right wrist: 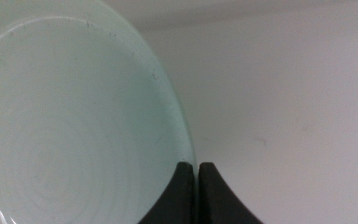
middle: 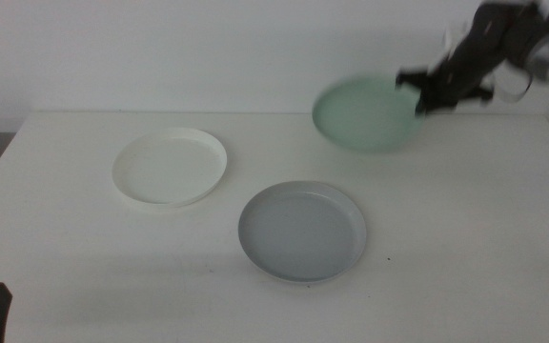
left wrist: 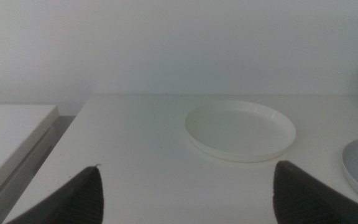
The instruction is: Stack the three bowls on top of each other.
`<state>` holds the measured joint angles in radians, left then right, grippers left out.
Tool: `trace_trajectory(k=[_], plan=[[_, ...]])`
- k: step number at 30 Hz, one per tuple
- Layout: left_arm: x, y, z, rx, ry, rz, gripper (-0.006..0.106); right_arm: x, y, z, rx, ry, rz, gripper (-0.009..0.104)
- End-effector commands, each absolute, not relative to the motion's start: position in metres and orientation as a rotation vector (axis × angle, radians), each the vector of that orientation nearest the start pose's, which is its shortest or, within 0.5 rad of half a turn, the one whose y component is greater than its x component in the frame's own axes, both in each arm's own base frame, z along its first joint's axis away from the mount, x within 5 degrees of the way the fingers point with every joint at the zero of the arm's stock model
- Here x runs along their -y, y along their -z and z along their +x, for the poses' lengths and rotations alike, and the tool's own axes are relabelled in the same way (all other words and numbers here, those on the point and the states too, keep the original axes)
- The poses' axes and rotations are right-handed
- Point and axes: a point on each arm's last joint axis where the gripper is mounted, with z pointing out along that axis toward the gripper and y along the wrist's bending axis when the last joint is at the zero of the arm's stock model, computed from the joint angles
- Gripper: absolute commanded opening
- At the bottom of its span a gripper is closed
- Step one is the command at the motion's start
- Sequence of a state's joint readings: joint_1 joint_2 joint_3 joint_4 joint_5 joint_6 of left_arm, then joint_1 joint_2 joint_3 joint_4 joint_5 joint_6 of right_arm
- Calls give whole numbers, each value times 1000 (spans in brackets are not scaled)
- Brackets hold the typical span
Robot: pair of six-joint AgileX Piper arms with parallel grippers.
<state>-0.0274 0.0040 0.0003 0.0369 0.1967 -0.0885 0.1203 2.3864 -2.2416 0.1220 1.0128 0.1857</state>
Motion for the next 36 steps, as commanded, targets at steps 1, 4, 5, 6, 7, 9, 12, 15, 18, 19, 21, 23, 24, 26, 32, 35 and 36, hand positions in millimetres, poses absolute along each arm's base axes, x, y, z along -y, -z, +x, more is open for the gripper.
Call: trace_trajectory(k=[1, 4, 5, 6, 7, 9, 12, 15, 18, 19, 21, 23, 24, 26, 32, 35, 36], plan=[[1, -197, 56, -1665, 68, -34, 94, -88, -274, 501, -2557, -284, 15, -2], [1, -197, 56, -1665, 68, -34, 94, -120, -283, 466, -2555, -273, -85, -2], [1, -197, 56, -1665, 68, -34, 94, -131, -273, 450, -2570, -281, -114, -2], [1, -197, 56, -1665, 68, -34, 94, -142, -269, 434, -2559, -293, -143, -2], [1, -197, 56, -1665, 68, -34, 94, -148, -268, 420, -2542, -309, -151, -2], [1, -197, 56, -1665, 68, -34, 94, -162, -256, 392, -2527, -349, -152, -2], [1, -197, 56, -1665, 68, -34, 94, -175, -238, 366, -2545, -378, -151, -2], [1, -197, 56, -1665, 68, -34, 94, -176, -219, 358, -2611, -380, -116, -2], [1, -197, 56, -1665, 68, -34, 94, -175, -207, 357, -2647, -369, -106, -2], [1, -197, 56, -1665, 68, -34, 94, -176, -203, 357, -2659, -364, -107, -2], [1, -197, 56, -1665, 68, -34, 94, -176, -199, 358, -2674, -362, -103, -2], [1, -197, 56, -1665, 68, -34, 94, -177, -195, 358, -2687, -364, -97, -2], [1, -197, 56, -1665, 68, -34, 94, -177, -193, 358, -2694, -363, -95, -2], [1, -197, 56, -1665, 68, -34, 94, -177, -191, 358, -2705, -364, -91, -2], [1, -197, 56, -1665, 68, -34, 94, -177, -191, 358, -2714, -359, -95, 13], [1, -197, 56, -1665, 68, -34, 94, -177, -194, 357, -2707, -362, -92, 40], [1, -197, 56, -1665, 68, -34, 94, -176, -197, 357, -2702, -365, -90, 52]])
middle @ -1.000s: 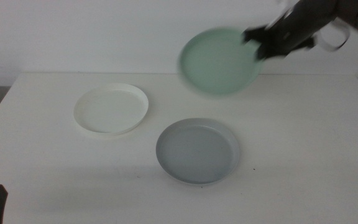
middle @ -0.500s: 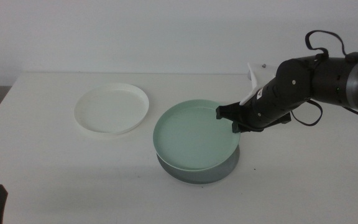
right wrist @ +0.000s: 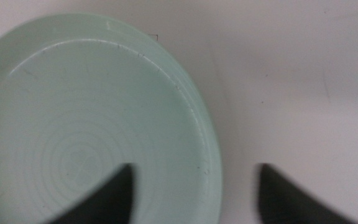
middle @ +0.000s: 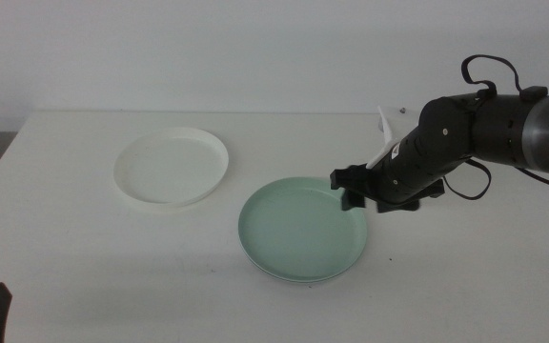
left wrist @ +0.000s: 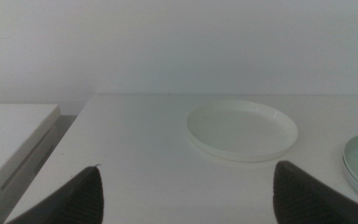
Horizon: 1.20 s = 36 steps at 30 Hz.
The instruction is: Stack the three bowls on top of each other.
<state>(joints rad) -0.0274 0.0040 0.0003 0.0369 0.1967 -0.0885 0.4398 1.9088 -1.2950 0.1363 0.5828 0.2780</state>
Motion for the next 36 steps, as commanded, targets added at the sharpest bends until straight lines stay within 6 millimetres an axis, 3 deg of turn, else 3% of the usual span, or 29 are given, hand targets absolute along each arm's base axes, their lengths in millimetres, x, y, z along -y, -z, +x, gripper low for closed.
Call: trace_trajectory(k=[1, 5, 9, 11, 15, 20, 23, 36], plan=[[1, -197, 56, -1665, 68, -34, 94, -175, -200, 356, -2697, -362, -98, 62], [1, -197, 56, -1665, 68, -34, 94, -164, -239, 349, -2654, -340, -184, 85], [1, -197, 56, -1665, 68, -34, 94, -140, -316, 327, -2513, -331, -293, 91], [1, -197, 56, -1665, 68, -34, 94, -125, -355, 305, -2396, -325, -336, 91], [1, -197, 56, -1665, 68, -34, 94, -97, -418, 233, -2170, -324, -414, 91], [1, -197, 56, -1665, 68, -34, 94, -82, -430, 157, -2017, -439, -570, 91], [1, -197, 56, -1665, 68, -34, 94, -77, -432, 133, -1961, -485, -596, 91], [1, -197, 56, -1665, 68, -34, 94, -77, -432, 128, -1962, -500, -591, 91]])
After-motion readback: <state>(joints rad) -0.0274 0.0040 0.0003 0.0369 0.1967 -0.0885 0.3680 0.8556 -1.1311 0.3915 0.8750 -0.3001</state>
